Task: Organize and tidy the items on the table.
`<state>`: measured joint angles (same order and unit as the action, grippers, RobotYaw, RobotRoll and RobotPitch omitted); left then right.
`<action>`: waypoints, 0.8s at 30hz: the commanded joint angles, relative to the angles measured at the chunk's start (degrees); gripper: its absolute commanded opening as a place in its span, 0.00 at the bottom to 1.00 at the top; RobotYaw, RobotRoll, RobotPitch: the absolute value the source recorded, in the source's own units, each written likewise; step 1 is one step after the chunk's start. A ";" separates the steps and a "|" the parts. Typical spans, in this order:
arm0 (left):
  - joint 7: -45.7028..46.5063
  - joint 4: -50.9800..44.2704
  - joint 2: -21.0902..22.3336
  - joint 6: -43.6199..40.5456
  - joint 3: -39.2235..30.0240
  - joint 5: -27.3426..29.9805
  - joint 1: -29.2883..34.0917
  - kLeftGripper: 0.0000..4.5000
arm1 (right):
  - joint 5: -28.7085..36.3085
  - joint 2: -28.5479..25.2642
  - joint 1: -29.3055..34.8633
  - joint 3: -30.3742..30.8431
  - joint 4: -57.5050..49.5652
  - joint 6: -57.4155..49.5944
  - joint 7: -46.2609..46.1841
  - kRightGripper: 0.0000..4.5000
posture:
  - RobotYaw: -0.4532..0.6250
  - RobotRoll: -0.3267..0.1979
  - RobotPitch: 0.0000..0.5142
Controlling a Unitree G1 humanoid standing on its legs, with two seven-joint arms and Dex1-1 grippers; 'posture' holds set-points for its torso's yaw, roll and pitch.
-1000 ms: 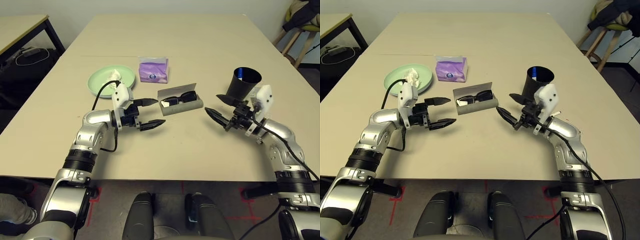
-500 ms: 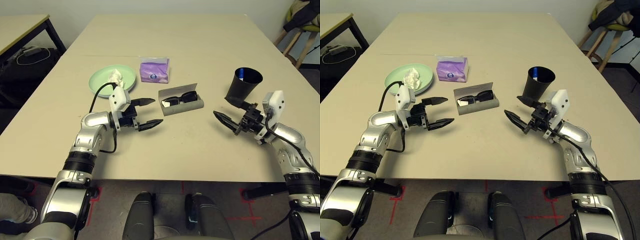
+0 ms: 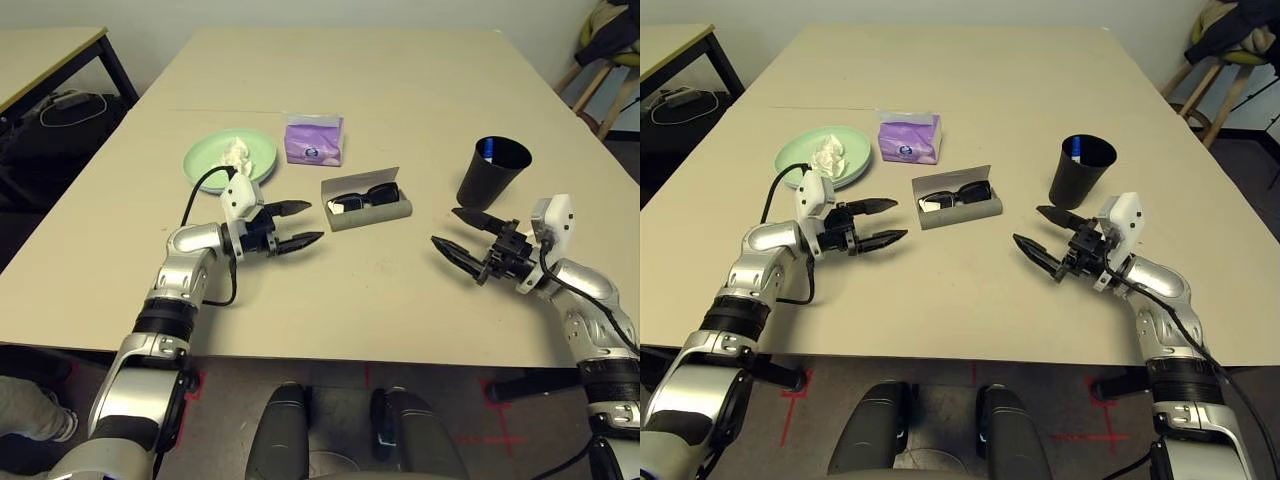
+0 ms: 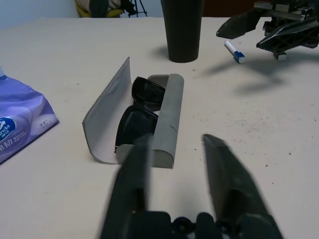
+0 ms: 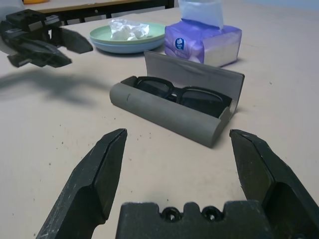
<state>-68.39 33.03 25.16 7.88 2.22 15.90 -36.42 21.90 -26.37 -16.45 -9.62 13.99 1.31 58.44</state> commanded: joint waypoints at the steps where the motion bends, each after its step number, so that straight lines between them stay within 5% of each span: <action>1: -0.37 1.79 -0.59 -1.00 -0.91 0.74 -1.60 0.12 | 0.64 -0.08 1.18 0.09 -1.29 0.25 -0.44 1.00 | 0.56 0.62 0.23; 3: 1.48 3.21 -0.94 -0.99 -1.28 0.12 -2.68 0.00 | 0.70 -0.02 1.35 0.09 -1.70 0.16 -0.70 1.00 | 0.56 0.62 0.22; 15: 23.71 16.15 -4.66 -6.04 -3.80 -5.70 -12.32 0.00 | 1.19 0.10 1.71 0.80 -7.51 -3.16 -4.17 1.00 | 0.55 0.62 0.23; 24: 28.30 23.96 -6.90 -3.28 -2.63 -10.00 -16.95 0.00 | 1.27 -0.43 2.43 0.67 -10.62 -6.38 -6.18 1.00 | 0.53 0.62 0.23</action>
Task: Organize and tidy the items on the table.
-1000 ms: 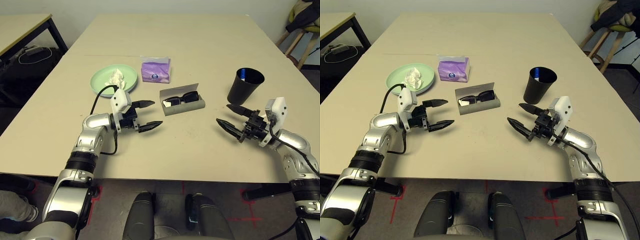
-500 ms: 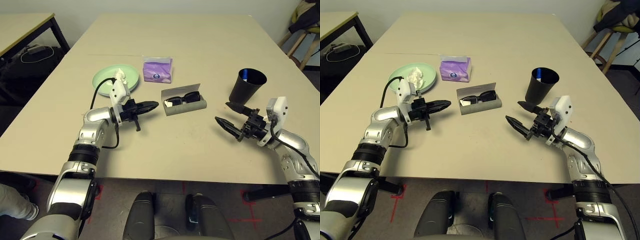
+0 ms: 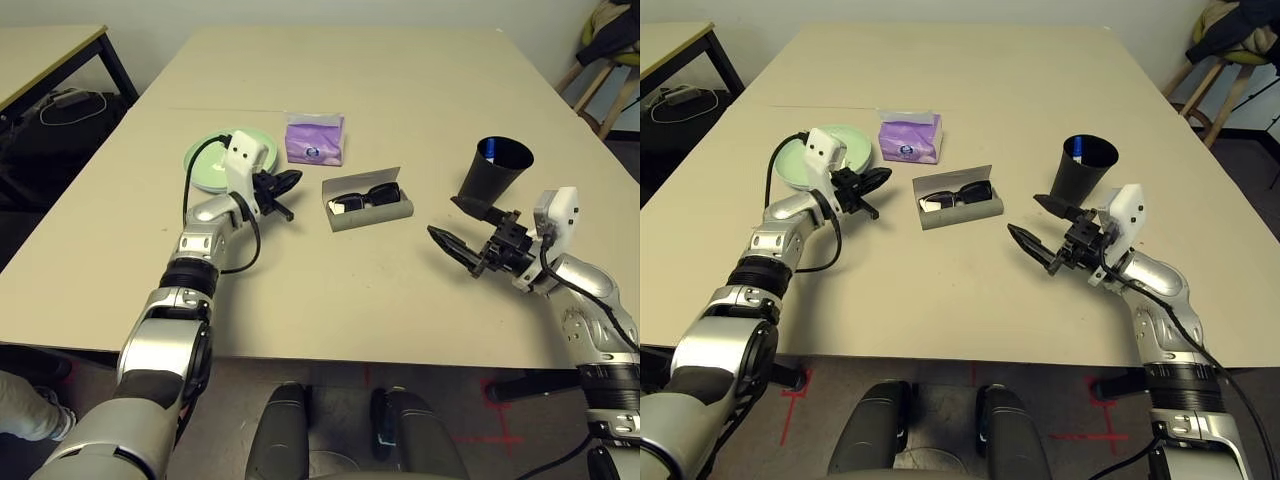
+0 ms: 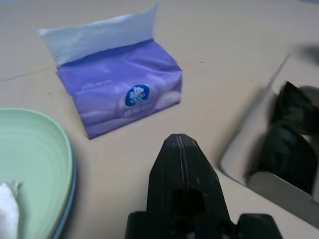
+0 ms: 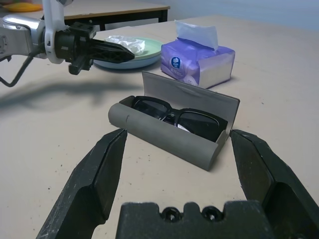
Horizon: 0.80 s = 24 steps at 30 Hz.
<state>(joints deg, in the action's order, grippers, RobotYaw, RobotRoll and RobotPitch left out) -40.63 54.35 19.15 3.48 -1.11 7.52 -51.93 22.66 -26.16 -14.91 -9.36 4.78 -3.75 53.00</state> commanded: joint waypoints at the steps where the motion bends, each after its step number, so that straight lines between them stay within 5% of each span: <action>1: 0.74 3.46 -1.16 1.48 0.70 -1.96 -1.85 0.00 | 0.51 -0.59 1.03 0.38 -1.64 -1.60 -0.92 1.00 | 0.53 0.62 0.23; 24: -6.54 10.20 -4.86 4.86 2.62 -6.13 -5.62 0.00 | 1.05 -0.37 1.98 0.34 -6.01 -4.98 -4.46 1.00 | 0.51 0.62 0.24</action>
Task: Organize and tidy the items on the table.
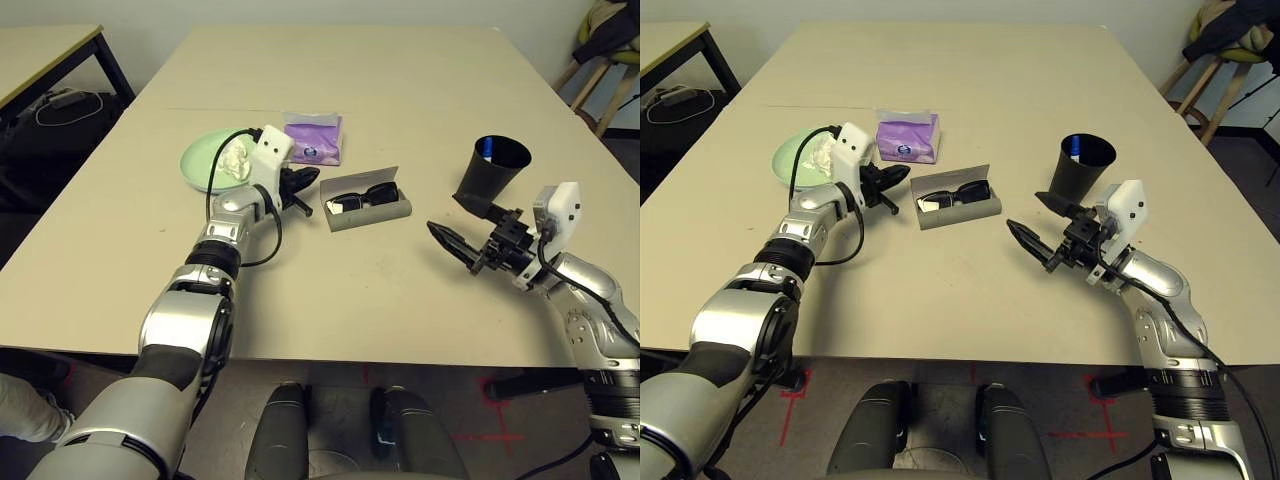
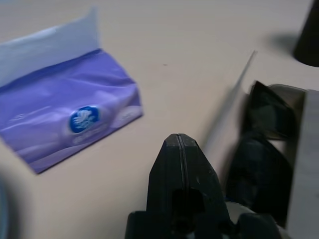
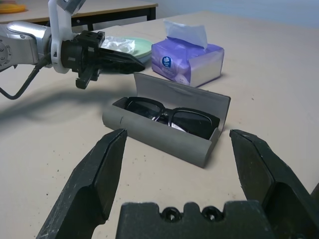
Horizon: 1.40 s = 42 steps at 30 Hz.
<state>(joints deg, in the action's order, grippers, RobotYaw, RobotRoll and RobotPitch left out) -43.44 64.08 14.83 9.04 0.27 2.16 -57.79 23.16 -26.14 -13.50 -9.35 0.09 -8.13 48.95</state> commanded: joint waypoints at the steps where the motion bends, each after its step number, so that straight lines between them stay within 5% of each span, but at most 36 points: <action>1: -5.46 0.05 -0.52 -0.79 1.76 -0.88 0.59 0.00 | 0.55 -0.40 0.52 0.33 -1.40 -0.66 -0.47 1.00 | 0.51 0.62 0.24; 9: -14.46 -4.12 -0.06 -3.10 2.97 -0.22 3.67 0.00 | 0.73 -0.43 0.26 0.24 -0.82 -1.64 -1.14 1.00 | 0.52 0.62 0.23; 33: -22.64 -14.62 2.19 -12.34 4.82 0.68 9.64 0.00 | 0.50 -1.56 -0.20 -0.54 0.01 -4.79 -2.85 1.00 | 0.52 0.62 0.22; 39: -25.01 -21.04 1.47 -12.68 -1.06 9.13 9.57 0.00 | 1.45 -2.66 -2.06 -0.54 0.90 -5.34 -0.87 1.00 | 0.53 0.62 0.22; 42: -29.26 -30.87 3.26 -18.29 -0.95 13.40 12.81 0.21 | 2.09 -5.74 -4.38 0.16 3.07 -5.84 4.13 1.00 | 0.53 0.62 0.21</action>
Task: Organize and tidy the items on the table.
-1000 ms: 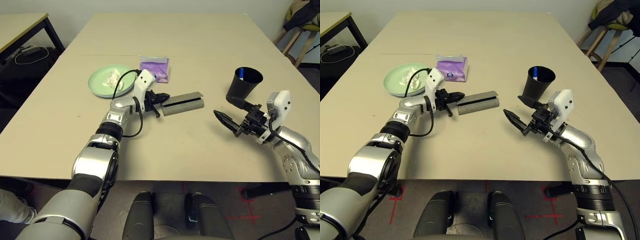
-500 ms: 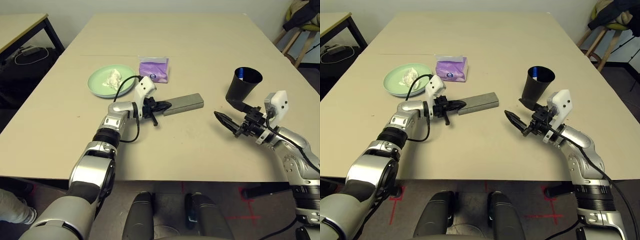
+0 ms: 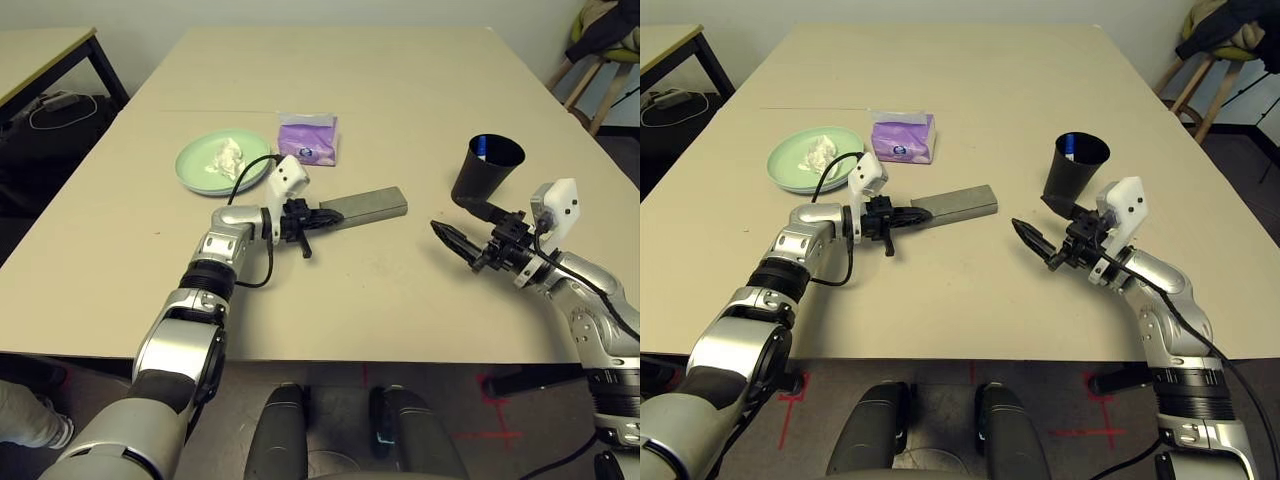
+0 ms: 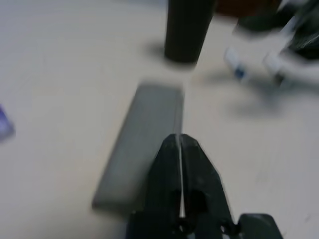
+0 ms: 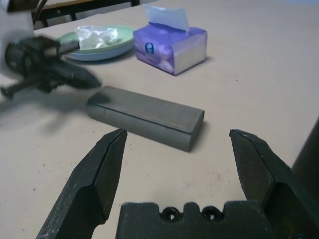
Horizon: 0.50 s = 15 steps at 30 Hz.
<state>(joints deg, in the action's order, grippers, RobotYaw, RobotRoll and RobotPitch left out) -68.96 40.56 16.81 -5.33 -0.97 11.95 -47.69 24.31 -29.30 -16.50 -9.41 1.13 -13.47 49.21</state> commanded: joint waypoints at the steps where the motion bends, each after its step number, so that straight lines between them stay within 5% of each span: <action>1: -4.72 -10.87 2.17 -5.28 1.18 4.04 4.27 0.29 | 0.18 -4.37 -2.03 1.08 3.19 0.30 6.41 1.00 | 0.54 0.62 0.21; 9: -7.64 -26.82 5.79 -9.50 5.69 6.04 10.58 0.98 | -7.10 -19.15 -6.29 9.57 11.62 6.60 26.72 1.00 | 0.55 0.62 0.20; 15: -8.41 -28.48 5.64 -10.15 7.62 6.93 10.71 1.00 | -20.30 -28.76 -11.92 19.16 19.60 18.01 35.74 1.00 | 0.54 0.62 0.21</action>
<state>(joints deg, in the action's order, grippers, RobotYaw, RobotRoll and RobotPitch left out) -77.06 12.77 22.64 -15.14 5.37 18.15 -37.38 7.17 -57.18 -27.79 7.44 19.20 1.56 83.32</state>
